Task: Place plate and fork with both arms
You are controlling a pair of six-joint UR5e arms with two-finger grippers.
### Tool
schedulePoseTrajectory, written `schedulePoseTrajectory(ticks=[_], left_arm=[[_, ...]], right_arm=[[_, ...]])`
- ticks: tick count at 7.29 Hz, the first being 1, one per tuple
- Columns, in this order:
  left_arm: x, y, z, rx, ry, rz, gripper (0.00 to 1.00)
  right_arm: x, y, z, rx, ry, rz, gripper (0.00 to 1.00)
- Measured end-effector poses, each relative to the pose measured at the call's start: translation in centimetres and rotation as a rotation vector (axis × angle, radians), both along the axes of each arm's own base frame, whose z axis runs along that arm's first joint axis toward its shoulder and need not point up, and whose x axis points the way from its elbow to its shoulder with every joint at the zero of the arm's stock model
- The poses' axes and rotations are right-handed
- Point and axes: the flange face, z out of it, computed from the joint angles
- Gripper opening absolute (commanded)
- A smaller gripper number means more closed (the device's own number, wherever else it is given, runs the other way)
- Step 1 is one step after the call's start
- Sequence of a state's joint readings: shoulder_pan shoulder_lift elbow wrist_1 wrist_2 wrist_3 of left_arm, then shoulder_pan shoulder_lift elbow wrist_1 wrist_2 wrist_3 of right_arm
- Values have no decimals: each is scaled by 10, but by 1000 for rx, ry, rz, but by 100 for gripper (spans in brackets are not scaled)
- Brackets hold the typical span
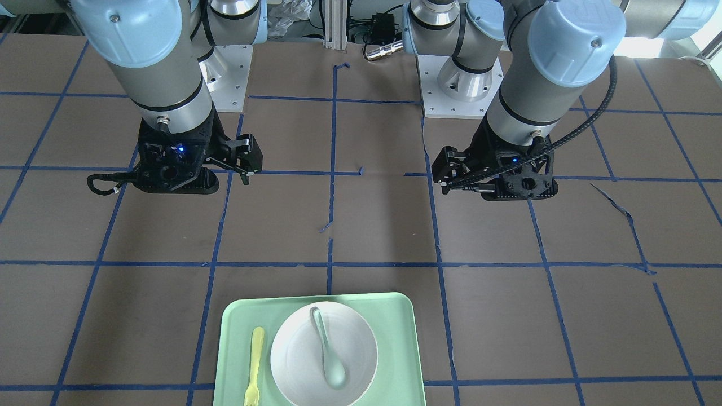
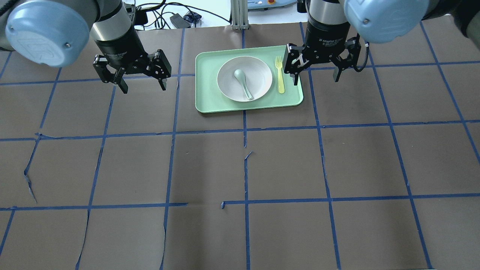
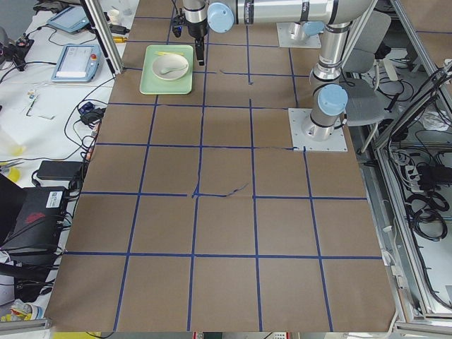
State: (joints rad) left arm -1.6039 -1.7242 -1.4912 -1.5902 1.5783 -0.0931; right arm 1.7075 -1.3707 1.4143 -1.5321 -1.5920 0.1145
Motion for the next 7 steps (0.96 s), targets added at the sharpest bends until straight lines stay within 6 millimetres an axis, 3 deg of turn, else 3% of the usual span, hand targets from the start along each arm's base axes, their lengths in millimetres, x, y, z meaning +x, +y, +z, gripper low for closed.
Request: schedulePoseTrajectory(ticks=[3, 7], left_arm=[[1, 24, 12, 67, -5, 7, 100], [0, 14, -3, 57, 0, 11, 100]], right_arm=[[1, 0, 2, -22, -4, -5, 100], [2, 8, 18, -38, -27, -7, 100]])
